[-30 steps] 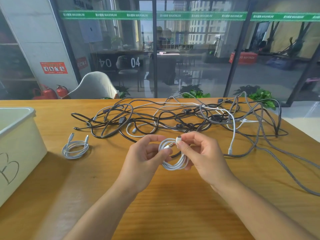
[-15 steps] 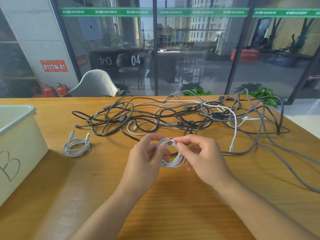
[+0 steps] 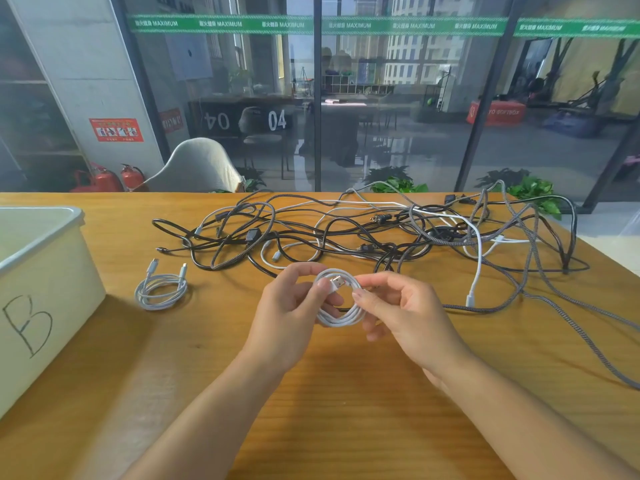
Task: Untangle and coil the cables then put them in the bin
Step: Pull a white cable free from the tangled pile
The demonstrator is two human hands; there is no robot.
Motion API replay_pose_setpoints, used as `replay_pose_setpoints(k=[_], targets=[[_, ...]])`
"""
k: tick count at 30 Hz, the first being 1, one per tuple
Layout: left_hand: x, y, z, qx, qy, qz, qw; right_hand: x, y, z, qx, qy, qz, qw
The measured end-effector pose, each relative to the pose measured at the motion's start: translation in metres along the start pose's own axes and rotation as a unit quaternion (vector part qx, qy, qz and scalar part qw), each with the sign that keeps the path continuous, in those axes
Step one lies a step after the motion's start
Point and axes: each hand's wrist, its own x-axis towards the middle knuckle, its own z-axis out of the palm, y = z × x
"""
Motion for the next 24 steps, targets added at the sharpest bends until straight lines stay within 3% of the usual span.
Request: replay_pose_setpoints(k=[4,9,13,19,24], targets=[[-0.002,-0.002,0.003,0.010,-0.043,-0.003,0.999,0.001,0.001,-0.003,-0.024,-0.022,0.034,0.999],[-0.003,-0.007,0.006,0.085,-0.086,0.023,0.992,0.001,0.007,-0.003,-0.137,-0.041,0.017,0.990],[-0.002,-0.007,0.005,0.105,-0.087,0.034,0.990,0.001,0.004,-0.006,-0.047,-0.071,0.078,0.993],[0.000,-0.002,0.000,0.060,-0.093,0.017,0.994,-0.001,-0.002,-0.007,0.145,-0.176,0.157,0.961],[-0.004,0.004,-0.001,0.131,-0.080,0.051,0.987,-0.002,0.000,-0.001,0.131,-0.144,0.126,0.973]])
